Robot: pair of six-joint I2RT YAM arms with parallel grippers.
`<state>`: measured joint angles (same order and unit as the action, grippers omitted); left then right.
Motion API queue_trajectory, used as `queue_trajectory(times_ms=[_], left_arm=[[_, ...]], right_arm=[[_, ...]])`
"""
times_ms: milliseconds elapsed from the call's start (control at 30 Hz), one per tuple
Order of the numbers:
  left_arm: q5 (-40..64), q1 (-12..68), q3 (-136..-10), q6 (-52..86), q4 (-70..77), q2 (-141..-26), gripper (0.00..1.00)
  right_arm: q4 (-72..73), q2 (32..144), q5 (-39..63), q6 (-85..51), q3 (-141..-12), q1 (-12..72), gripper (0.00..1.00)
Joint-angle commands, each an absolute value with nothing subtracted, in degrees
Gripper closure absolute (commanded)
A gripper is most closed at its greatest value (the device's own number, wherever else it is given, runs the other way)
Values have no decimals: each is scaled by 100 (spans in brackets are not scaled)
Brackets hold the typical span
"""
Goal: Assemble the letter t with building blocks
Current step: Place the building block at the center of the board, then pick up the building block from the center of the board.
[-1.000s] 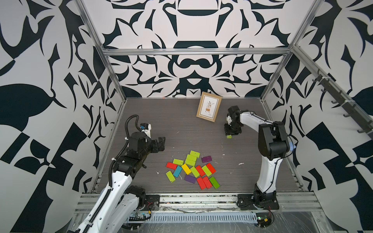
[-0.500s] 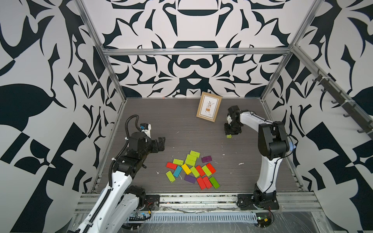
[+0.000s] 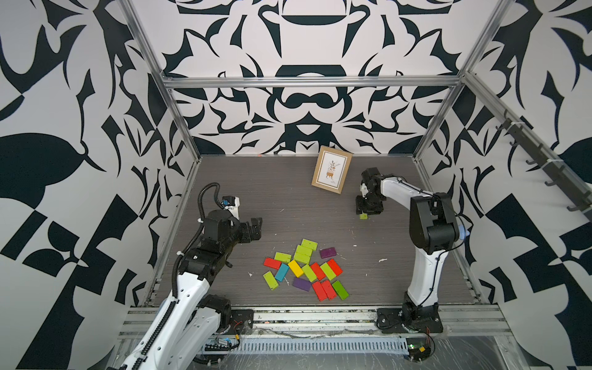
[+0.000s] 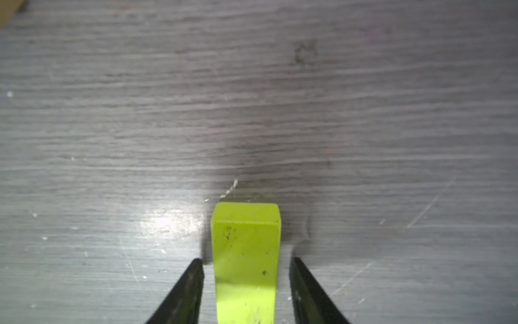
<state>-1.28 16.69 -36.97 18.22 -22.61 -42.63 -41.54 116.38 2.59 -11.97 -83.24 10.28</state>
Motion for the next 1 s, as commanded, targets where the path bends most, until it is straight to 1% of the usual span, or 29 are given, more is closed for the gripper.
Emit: queue_trajectory(times_ms=[0,133,467,667,867,967], left_arm=[[-152,1670,-3620,1890,-2375,-4210,0],[-154,1670,-3646,1887,-2391,-4273,0],[-169,1670,-3646,1883,-2405,-4254,0],[-173,1670,-3658,1886,-2413,-4280,0],[-171,1670,-3668,1881,-2399,-4307,0],[-169,1670,-3656,1898,-2393,-4309,0]], right_arm=[[-4379,11312,297,-1191,-8536,1063,38],[-4510,11057,349,-1131,-8598,1096,32],[-4859,10196,256,-1080,-8452,1434,29],[-4883,9314,119,-1204,-7810,1954,29],[-4779,8347,114,-1527,-6817,2696,28],[-4751,7950,115,-1787,-6302,3097,30]])
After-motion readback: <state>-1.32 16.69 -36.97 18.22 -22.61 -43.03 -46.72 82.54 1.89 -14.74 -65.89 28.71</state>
